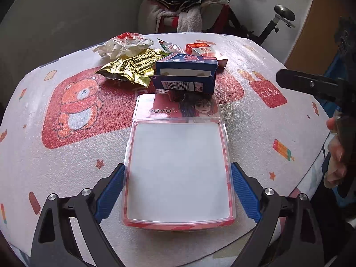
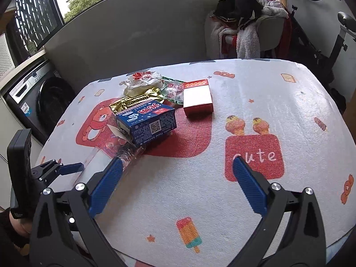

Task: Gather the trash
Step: 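Grasp the blue milk carton with the right gripper while the left holds the card holder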

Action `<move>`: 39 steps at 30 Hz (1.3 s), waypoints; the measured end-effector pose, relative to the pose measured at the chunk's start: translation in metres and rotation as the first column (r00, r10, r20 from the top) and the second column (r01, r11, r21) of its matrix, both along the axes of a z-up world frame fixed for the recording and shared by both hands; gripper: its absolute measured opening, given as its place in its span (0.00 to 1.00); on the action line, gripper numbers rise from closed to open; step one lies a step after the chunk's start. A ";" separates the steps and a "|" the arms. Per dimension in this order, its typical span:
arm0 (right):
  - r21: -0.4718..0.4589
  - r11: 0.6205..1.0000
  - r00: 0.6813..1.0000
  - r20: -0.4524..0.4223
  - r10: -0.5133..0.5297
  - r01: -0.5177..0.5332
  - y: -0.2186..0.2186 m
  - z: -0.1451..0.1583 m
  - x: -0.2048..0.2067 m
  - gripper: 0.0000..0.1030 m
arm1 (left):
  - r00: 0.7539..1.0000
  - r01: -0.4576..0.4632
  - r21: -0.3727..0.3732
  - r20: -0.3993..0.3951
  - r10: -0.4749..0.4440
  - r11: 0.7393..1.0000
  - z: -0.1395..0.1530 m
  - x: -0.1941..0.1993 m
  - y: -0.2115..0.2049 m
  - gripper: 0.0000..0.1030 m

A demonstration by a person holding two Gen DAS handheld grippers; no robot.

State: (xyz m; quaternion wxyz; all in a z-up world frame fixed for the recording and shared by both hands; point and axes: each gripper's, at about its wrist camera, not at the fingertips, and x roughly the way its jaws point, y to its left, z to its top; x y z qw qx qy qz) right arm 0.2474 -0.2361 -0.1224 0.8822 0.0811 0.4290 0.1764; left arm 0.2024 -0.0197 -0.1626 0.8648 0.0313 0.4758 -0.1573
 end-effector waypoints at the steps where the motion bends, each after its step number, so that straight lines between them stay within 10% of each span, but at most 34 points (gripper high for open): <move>1: 0.026 1.000 1.000 -0.024 0.000 0.000 0.008 0.001 0.011 0.94 | 1.000 0.004 -0.007 -0.005 -0.004 1.000 0.001 -0.005 0.003 0.87; 6: 0.080 0.994 0.989 -0.134 -0.065 0.076 0.042 0.000 0.063 0.94 | 0.999 -0.019 0.004 0.038 0.019 1.000 0.006 -0.029 0.025 0.87; 18: -0.180 0.934 0.900 -0.263 -0.347 0.308 0.093 -0.042 0.121 0.94 | 0.952 -0.269 -0.097 0.125 0.280 0.958 0.026 -0.040 0.105 0.87; 24: -0.158 0.940 0.869 -0.359 -0.340 0.302 0.095 -0.067 0.129 0.94 | 0.944 -0.288 -0.119 0.130 0.303 0.950 0.025 -0.046 0.109 0.87; 39: -0.069 0.998 0.991 -0.134 -0.003 -0.007 0.051 -0.027 0.034 0.80 | 0.948 -0.249 -0.143 0.165 0.271 0.958 0.043 -0.080 0.081 0.87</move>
